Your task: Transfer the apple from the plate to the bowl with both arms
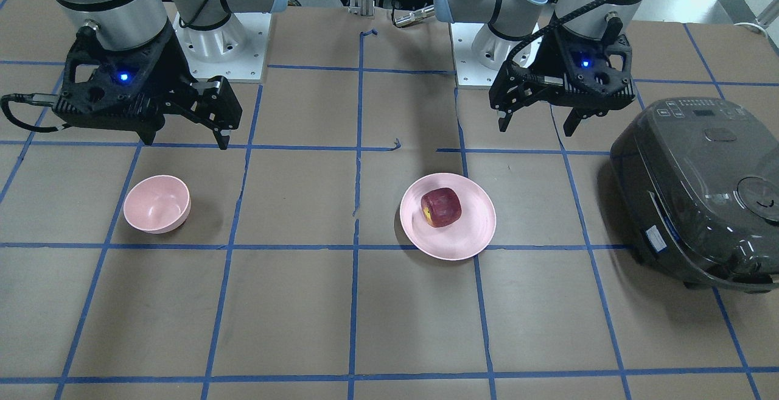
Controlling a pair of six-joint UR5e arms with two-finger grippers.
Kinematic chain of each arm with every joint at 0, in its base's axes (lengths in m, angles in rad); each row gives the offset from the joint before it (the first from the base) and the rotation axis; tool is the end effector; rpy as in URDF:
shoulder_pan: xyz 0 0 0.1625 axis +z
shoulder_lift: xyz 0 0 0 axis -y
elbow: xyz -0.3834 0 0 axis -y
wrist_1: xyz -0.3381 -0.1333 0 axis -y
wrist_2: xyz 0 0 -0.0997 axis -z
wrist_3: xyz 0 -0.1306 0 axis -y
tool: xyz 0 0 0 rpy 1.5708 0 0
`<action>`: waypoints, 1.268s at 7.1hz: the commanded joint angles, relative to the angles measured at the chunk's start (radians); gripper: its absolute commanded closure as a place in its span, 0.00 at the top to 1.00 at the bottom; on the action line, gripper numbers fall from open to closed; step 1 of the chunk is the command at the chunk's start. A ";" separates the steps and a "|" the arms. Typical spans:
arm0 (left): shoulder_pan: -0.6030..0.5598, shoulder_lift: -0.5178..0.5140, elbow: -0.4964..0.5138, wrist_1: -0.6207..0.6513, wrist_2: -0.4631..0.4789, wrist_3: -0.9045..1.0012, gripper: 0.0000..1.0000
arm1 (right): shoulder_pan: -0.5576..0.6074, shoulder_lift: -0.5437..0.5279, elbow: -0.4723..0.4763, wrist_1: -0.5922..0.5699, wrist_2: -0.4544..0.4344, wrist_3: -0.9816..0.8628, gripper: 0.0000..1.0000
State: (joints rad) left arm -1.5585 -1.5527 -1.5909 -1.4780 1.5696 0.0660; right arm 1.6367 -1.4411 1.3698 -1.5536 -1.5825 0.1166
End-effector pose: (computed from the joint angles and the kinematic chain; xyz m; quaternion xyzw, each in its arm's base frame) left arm -0.1280 -0.4439 0.4241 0.0268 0.9986 -0.0454 0.0012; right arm 0.1640 -0.4837 0.4418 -0.0255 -0.9993 0.0275 0.0034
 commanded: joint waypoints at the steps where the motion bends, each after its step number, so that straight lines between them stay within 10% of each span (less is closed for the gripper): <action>1: 0.000 0.000 0.000 -0.001 0.004 -0.005 1.00 | 0.000 0.001 0.002 0.001 0.001 0.000 1.00; 9: 0.000 -0.023 -0.004 0.005 -0.003 -0.017 1.00 | 0.000 -0.001 0.002 0.003 -0.002 0.000 1.00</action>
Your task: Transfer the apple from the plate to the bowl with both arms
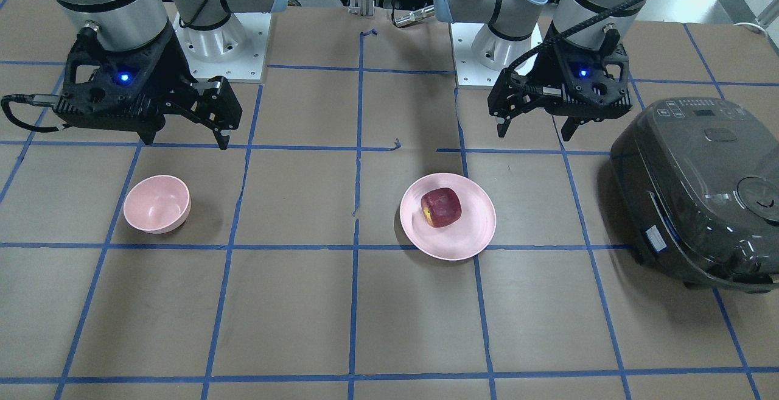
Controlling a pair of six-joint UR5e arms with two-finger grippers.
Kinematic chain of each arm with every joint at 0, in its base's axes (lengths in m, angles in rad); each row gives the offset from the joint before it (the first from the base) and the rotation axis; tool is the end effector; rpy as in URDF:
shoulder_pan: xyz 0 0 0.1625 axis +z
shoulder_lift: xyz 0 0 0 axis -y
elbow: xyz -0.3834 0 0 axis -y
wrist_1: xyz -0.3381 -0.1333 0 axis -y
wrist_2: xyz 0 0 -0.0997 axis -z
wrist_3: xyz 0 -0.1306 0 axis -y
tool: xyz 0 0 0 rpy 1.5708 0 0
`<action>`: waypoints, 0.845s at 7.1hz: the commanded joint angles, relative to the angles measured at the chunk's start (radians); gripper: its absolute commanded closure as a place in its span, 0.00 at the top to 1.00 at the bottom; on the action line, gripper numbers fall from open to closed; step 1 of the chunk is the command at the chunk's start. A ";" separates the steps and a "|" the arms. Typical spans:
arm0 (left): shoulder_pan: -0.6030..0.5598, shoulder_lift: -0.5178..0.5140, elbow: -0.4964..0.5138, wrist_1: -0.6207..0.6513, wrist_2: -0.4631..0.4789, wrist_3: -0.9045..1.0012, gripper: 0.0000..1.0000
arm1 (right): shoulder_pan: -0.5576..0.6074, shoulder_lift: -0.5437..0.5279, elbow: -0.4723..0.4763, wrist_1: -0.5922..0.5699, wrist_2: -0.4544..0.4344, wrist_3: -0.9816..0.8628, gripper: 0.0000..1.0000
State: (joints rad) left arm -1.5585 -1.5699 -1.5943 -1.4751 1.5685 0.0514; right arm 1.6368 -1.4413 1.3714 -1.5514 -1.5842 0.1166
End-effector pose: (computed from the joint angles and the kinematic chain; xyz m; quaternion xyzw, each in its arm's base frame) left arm -0.1281 -0.4482 0.4153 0.0196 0.9991 -0.0366 0.0000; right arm 0.1638 -0.4832 0.4409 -0.0255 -0.9993 0.0258 0.0044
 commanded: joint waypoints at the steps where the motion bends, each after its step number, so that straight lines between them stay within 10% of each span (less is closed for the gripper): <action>1: 0.000 -0.007 -0.001 0.009 -0.002 -0.001 1.00 | 0.000 0.001 0.000 0.001 0.000 0.000 1.00; 6: 0.006 -0.079 -0.021 0.104 -0.001 -0.017 1.00 | -0.002 0.001 0.008 0.001 -0.011 -0.006 1.00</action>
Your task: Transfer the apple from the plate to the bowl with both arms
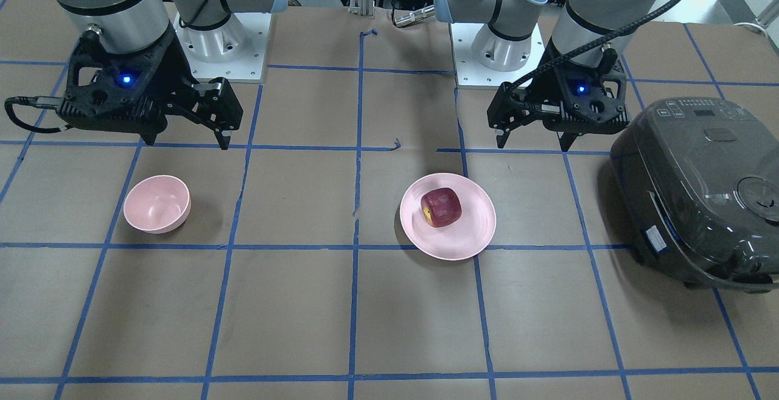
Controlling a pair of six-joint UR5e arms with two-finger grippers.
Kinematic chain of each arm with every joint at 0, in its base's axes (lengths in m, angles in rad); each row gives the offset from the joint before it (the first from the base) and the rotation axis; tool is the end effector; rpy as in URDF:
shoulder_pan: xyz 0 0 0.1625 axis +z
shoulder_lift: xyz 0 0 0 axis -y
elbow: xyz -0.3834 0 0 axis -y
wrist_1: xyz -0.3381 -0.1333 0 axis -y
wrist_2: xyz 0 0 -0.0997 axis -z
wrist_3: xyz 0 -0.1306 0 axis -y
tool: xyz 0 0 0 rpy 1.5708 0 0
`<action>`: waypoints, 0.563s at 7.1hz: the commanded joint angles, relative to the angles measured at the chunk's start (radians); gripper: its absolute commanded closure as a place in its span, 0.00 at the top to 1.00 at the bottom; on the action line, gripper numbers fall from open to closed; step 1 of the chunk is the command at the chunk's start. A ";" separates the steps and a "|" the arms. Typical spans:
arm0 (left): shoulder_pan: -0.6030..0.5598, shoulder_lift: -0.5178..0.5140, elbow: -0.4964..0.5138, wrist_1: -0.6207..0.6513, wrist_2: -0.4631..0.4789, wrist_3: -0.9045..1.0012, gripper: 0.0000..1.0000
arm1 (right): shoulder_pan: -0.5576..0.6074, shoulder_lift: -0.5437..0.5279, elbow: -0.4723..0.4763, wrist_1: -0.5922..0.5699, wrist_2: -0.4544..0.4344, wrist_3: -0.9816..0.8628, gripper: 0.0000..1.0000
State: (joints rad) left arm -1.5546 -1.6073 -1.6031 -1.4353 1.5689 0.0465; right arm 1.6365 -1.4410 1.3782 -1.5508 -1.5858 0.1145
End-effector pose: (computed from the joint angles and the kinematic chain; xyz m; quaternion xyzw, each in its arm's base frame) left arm -0.1261 -0.4616 0.3987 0.0152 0.9993 -0.0334 0.0001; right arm 0.1634 -0.4826 0.4377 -0.0245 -0.9994 0.0220 0.0055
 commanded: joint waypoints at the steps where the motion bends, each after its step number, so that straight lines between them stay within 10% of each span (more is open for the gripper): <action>1: -0.004 -0.092 -0.061 0.158 -0.003 -0.116 1.00 | -0.015 0.004 0.002 0.003 -0.013 -0.021 1.00; 4: -0.027 -0.187 -0.211 0.334 -0.117 -0.458 1.00 | -0.209 0.014 0.172 -0.026 -0.011 -0.230 1.00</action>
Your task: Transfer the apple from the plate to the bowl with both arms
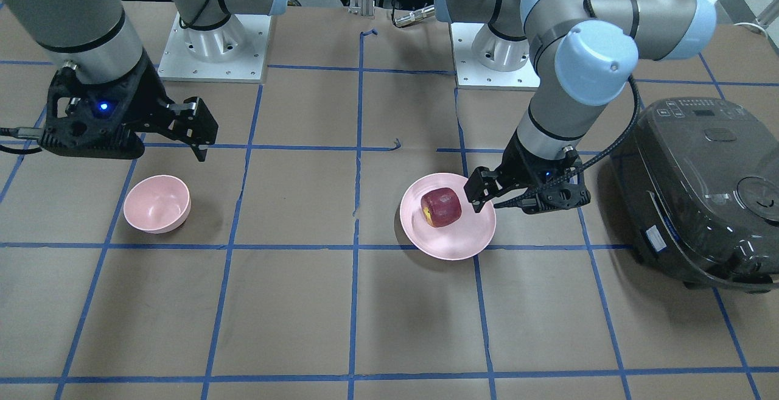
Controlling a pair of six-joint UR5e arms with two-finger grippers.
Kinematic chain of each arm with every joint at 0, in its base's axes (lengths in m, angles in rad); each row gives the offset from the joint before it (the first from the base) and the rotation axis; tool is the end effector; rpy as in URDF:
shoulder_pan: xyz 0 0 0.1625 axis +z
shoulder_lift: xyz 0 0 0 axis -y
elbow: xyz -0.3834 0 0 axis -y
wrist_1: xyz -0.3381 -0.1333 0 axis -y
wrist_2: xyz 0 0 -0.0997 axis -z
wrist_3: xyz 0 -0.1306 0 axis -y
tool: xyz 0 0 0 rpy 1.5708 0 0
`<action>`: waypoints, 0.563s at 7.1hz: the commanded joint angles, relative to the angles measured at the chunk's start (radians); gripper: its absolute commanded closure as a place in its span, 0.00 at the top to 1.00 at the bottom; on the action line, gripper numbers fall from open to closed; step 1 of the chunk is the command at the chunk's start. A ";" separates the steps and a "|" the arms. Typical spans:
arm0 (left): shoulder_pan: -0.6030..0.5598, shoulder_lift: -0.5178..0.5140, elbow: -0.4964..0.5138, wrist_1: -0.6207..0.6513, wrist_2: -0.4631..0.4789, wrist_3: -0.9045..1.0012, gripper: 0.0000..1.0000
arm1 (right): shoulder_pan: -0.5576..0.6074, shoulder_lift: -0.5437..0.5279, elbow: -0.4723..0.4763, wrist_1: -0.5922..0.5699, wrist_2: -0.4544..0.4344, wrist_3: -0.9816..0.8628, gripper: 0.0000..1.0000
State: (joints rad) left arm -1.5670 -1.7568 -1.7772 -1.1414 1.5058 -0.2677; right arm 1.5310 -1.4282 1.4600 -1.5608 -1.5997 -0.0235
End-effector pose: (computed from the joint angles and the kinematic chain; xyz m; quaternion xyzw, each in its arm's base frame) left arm -0.1399 -0.4883 0.2834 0.1346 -0.9902 0.0141 0.0346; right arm 0.1101 -0.4913 0.3967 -0.0078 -0.9996 -0.0213 0.0138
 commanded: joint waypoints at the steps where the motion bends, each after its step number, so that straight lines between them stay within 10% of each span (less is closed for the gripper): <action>1: -0.021 -0.073 -0.050 0.040 -0.049 -0.160 1.00 | -0.209 0.003 0.208 -0.148 0.004 -0.181 1.00; 4: -0.041 -0.142 -0.102 0.097 -0.059 -0.174 1.00 | -0.300 0.079 0.541 -0.656 0.009 -0.307 0.92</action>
State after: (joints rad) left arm -1.5997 -1.8743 -1.8681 -1.0709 1.4501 -0.4312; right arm 1.2649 -1.3885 1.8821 -2.0322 -1.5943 -0.2726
